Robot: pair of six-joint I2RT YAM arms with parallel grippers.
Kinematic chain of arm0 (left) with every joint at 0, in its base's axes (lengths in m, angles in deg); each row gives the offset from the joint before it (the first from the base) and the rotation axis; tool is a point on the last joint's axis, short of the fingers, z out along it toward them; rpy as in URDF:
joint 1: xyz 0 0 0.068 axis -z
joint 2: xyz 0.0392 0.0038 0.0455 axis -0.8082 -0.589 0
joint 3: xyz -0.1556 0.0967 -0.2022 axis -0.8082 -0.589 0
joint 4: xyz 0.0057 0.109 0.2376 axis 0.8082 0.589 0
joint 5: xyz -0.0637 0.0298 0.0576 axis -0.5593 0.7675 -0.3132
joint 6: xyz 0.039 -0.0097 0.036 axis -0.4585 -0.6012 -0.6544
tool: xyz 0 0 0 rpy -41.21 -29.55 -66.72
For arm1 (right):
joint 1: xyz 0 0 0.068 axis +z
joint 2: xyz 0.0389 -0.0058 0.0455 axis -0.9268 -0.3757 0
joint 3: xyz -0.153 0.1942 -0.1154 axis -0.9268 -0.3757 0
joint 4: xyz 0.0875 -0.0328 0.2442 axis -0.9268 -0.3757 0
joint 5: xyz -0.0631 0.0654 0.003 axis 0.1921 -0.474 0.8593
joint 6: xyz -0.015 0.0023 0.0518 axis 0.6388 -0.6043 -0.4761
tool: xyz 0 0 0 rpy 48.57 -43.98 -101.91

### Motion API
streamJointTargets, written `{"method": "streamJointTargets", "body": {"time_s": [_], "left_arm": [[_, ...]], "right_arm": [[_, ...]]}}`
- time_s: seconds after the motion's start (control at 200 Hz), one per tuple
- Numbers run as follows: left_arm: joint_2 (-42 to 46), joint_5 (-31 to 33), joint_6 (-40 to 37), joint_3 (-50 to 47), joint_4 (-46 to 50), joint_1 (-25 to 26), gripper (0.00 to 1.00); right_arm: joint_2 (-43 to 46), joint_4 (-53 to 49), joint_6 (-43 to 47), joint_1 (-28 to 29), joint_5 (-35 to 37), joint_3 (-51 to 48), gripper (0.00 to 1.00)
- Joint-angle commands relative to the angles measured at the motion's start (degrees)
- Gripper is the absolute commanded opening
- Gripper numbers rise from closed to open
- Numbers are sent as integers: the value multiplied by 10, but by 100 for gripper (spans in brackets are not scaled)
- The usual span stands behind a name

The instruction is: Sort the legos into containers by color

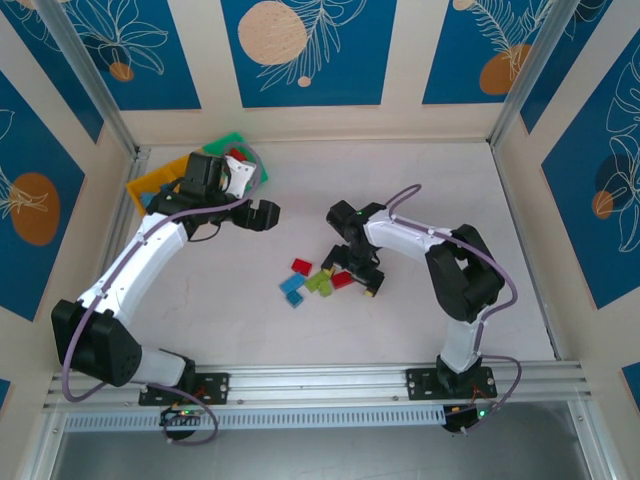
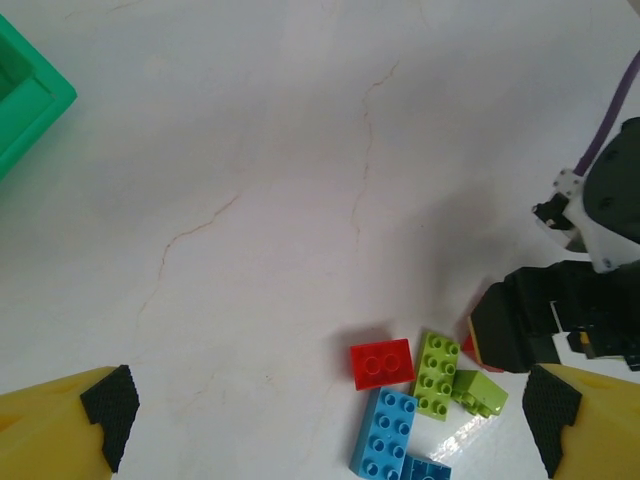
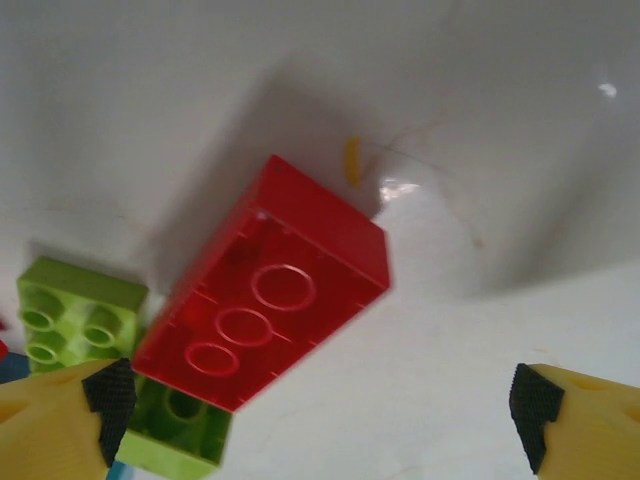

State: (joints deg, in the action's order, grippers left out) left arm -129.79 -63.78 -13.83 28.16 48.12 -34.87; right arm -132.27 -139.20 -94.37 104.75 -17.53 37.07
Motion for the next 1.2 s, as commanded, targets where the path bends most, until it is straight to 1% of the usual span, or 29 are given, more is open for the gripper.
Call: {"method": "streamJointTargets", "body": {"time_s": [0.0, 0.05, 0.145, 0.26, 0.34, 0.37, 0.375, 0.465, 0.5, 0.54, 0.565, 0.61, 0.625, 0.645, 0.725, 0.785, 0.84, 0.875, 0.93, 1.0, 1.065, 1.1, 1.195], "left_arm": [[7, 8, -6, -12, -11, 2, 100], [11, 10, -4, -18, -14, 2, 100], [16, 11, 1, -30, -19, 2, 100], [22, 3, 4, -38, -22, 2, 100], [27, 1, 3, -43, -23, 2, 100], [29, 0, 3, -45, -24, 2, 100], [29, 0, 3, -45, -24, 2, 100], [36, 5, 1, -48, -24, 2, 100], [36, 6, 1, -48, -22, 2, 100], [37, 7, 0, -47, -20, 3, 100], [39, 8, 0, -47, -18, 2, 100], [43, 10, 0, -47, -17, 2, 100], [45, 11, 0, -47, -17, 2, 100], [49, 12, 0, -47, -17, 2, 100], [74, 8, -3, -50, -25, 2, 100], [102, 9, -8, -59, -38, 2, 100], [128, 20, -15, -63, -45, 2, 100], [142, 31, -19, -64, -45, 2, 100], [160, 56, -21, -64, -46, 2, 100], [174, 113, -11, -63, -42, 2, 100], [177, 165, 1, -58, -30, 2, 100], [178, 168, -1, -57, -26, 3, 100], [182, 135, -8, -56, -23, 2, 100]], "right_arm": [[-4, 13, -61, -2, -44, -3, 96], [-4, 19, -70, -3, -40, -7, 94], [-4, 13, -88, -4, -12, -16, 86], [0, 19, -91, -12, 16, -36, 71], [3, 29, -86, -17, 30, -48, 66], [3, 36, -77, -20, 31, -53, 63], [3, 38, -73, -21, 33, -53, 61], [4, 44, -59, -25, 42, -57, 52], [6, 48, -48, -26, 44, -57, 45], [9, 49, -37, -26, 49, -53, 42], [13, 51, -26, -26, 52, -53, 37], [22, 54, -1, -25, 62, -46, 34], [26, 54, 7, -23, 66, -43, 31], [32, 54, 20, -22, 72, -39, 29], [60, 59, 80, -6, 103, -11, 27], [88, 88, 159, 10, 115, 6, 26], [109, 145, 245, 21, 86, 19, 26], [114, 183, 293, 23, 48, 27, 26], [109, 232, 343, 25, 11, 45, 26], [63, 272, 374, 20, -26, 96, 26], [7, 282, 383, 17, -38, 161, 26], [-30, 287, 385, 16, -41, 206, 26], [-137, 323, 380, 15, -40, 314, 26]]}}
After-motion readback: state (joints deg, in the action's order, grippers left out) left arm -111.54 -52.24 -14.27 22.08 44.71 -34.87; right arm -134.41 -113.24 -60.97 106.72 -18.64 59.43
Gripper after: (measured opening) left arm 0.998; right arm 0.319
